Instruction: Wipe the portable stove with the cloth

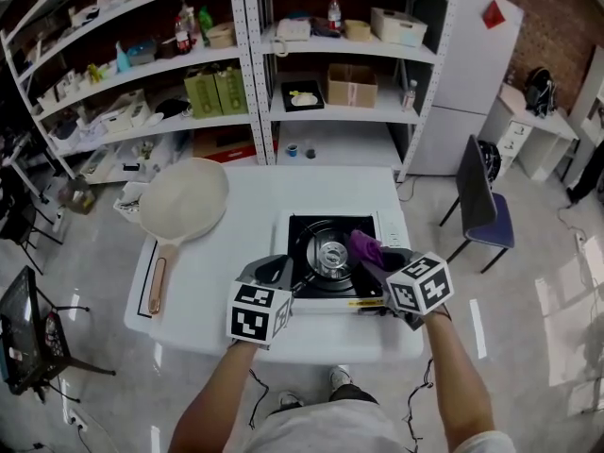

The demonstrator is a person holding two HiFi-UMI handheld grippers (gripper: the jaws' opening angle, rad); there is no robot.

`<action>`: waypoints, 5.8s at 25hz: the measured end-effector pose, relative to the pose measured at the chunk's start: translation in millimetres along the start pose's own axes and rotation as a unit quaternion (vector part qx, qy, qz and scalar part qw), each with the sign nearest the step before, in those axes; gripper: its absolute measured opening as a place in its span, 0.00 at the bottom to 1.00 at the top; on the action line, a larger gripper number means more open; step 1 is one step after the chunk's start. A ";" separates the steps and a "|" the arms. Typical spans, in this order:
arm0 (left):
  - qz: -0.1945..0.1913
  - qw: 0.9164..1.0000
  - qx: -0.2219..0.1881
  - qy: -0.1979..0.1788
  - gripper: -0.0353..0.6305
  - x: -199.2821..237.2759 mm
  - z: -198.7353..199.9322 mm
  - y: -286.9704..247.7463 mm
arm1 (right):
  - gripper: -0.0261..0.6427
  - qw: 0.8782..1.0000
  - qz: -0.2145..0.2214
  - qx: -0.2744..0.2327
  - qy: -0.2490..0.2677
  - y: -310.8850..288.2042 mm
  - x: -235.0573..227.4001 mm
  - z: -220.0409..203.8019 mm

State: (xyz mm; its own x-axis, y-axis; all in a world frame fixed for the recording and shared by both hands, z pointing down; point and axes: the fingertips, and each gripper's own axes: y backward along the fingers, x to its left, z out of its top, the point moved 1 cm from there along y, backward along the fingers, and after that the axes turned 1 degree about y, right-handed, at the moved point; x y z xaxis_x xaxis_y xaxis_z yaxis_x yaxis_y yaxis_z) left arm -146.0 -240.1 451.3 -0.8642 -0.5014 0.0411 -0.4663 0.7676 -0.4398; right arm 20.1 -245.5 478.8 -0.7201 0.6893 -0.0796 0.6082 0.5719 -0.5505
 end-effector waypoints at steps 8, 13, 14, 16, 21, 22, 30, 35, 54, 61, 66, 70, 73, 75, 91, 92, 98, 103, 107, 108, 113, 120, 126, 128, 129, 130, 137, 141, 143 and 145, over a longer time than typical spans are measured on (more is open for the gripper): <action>0.000 1.000 0.005 0.000 0.06 -2.8 -0.2 -5.0 | 0.13 0.999 -0.020 0.001 0.048 10.2 -12.2 17.7; 0.011 1.000 0.006 0.005 0.06 2.0 2.3 -8.7 | 0.13 0.996 -0.021 -0.007 0.082 18.7 -29.4 46.2; 0.013 1.000 0.005 0.006 0.06 2.9 3.0 -9.7 | 0.13 0.996 -0.020 -0.010 0.088 19.2 -32.2 52.4; 0.018 1.000 0.005 0.007 0.06 5.1 4.8 -11.8 | 0.13 0.995 -0.015 -0.016 0.096 18.2 -37.2 65.0; 0.037 0.999 0.008 0.011 0.06 13.9 8.1 -15.0 | 0.13 0.993 0.008 -0.033 0.110 4.6 -43.7 97.2; 0.041 0.999 0.008 0.012 0.06 16.2 8.3 -15.8 | 0.13 0.993 0.013 -0.034 0.115 0.0 -44.0 103.3; 0.071 0.997 0.017 0.020 0.06 30.6 7.1 -18.8 | 0.13 0.988 0.070 -0.039 0.134 -51.3 -31.0 139.5; 0.091 0.995 0.017 0.020 0.06 44.1 6.7 -16.8 | 0.13 0.987 0.099 -0.023 0.124 -91.2 -19.5 139.5; 0.116 0.993 0.014 0.032 0.06 62.1 0.6 -14.3 | 0.13 0.978 0.150 0.051 0.139 -142.9 7.8 106.2; 0.101 0.994 0.018 0.027 0.06 52.3 -0.5 -22.1 | 0.13 0.982 0.124 0.047 0.136 -127.8 -12.6 100.9; 0.092 0.995 0.018 0.023 0.06 47.6 1.6 -26.7 | 0.13 0.985 0.105 0.052 0.128 -114.9 -29.7 93.5; 0.082 0.996 0.016 0.021 0.06 42.2 4.8 -30.8 | 0.13 0.988 0.089 0.055 0.117 -103.2 -43.4 86.7; 0.076 0.997 0.014 0.020 0.06 39.3 6.3 -33.2 | 0.13 0.989 0.077 0.055 0.110 -96.4 -51.9 83.4; 0.073 0.997 0.015 0.020 0.06 36.9 5.6 -34.1 | 0.13 0.991 0.071 0.055 0.102 -92.5 -57.2 80.9; 0.088 0.996 0.012 0.030 0.06 47.6 1.1 -17.1 | 0.13 0.987 0.109 -0.022 0.120 -78.4 -9.1 148.7; 0.090 0.995 0.014 0.030 0.06 48.8 0.1 -15.4 | 0.13 0.985 0.114 -0.027 0.124 -79.8 -2.6 154.1; 0.109 0.993 0.017 0.035 0.06 60.5 -5.8 2.3 | 0.13 0.980 0.140 -0.032 0.141 -99.1 32.8 164.7; 0.125 0.991 0.010 0.040 0.06 73.5 -9.2 17.9 | 0.13 0.978 0.156 -0.025 0.138 -123.0 51.0 158.6; 0.130 0.991 0.013 0.042 0.06 77.4 -13.7 24.8 | 0.13 0.977 0.162 -0.014 0.137 -141.6 59.7 147.5; 0.130 0.991 0.013 0.042 0.06 77.9 -14.8 25.9 | 0.13 0.977 0.162 -0.009 0.137 -145.4 61.1 143.4; 0.127 0.991 0.012 0.039 0.06 78.0 -14.9 29.8 | 0.13 0.978 0.161 0.012 0.133 -151.6 63.8 126.2; 0.113 0.993 0.010 0.035 0.06 71.0 -16.4 30.1 | 0.13 0.981 0.159 0.018 0.109 -141.4 66.7 112.5; 0.094 0.995 0.013 0.028 0.06 62.1 -24.2 32.5 | 0.13 0.983 0.156 0.021 0.097 -131.7 79.1 99.1; 0.087 0.996 0.014 0.025 0.06 59.4 -27.2 34.8 | 0.13 0.984 0.153 0.023 0.093 -127.7 83.6 94.9; 0.084 0.996 0.013 0.024 0.06 58.1 -27.5 36.4 | 0.13 0.984 0.151 0.024 0.092 -125.8 86.2 92.8; 0.081 0.996 0.012 0.023 0.06 56.6 -27.8 38.0 | 0.13 0.984 0.150 0.025 0.091 -123.8 88.9 90.6; 0.058 0.998 0.017 0.014 0.06 44.7 -36.1 49.7 | 0.13 0.986 0.146 0.028 0.079 -109.5 108.3 78.2; 0.048 0.999 0.020 0.014 0.06 41.0 -44.7 57.0 | 0.13 0.985 0.150 0.036 0.080 -103.2 120.3 71.5; 0.044 0.999 0.019 0.013 0.06 39.5 -46.9 60.0 | 0.13 0.984 0.154 0.040 0.082 -99.9 126.1 69.2; 0.041 0.999 0.021 0.013 0.06 38.0 -50.4 62.2 | 0.13 0.983 0.158 0.043 0.083 -97.7 130.9 65.8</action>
State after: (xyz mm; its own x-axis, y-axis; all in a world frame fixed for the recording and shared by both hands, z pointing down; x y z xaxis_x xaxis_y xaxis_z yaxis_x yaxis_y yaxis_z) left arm -217.4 -191.3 470.7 -0.9041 -0.4266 0.0254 -0.3855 0.7886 -0.4791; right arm -155.6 -240.3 467.5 -0.4302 0.8940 -0.1251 0.7572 0.2819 -0.5892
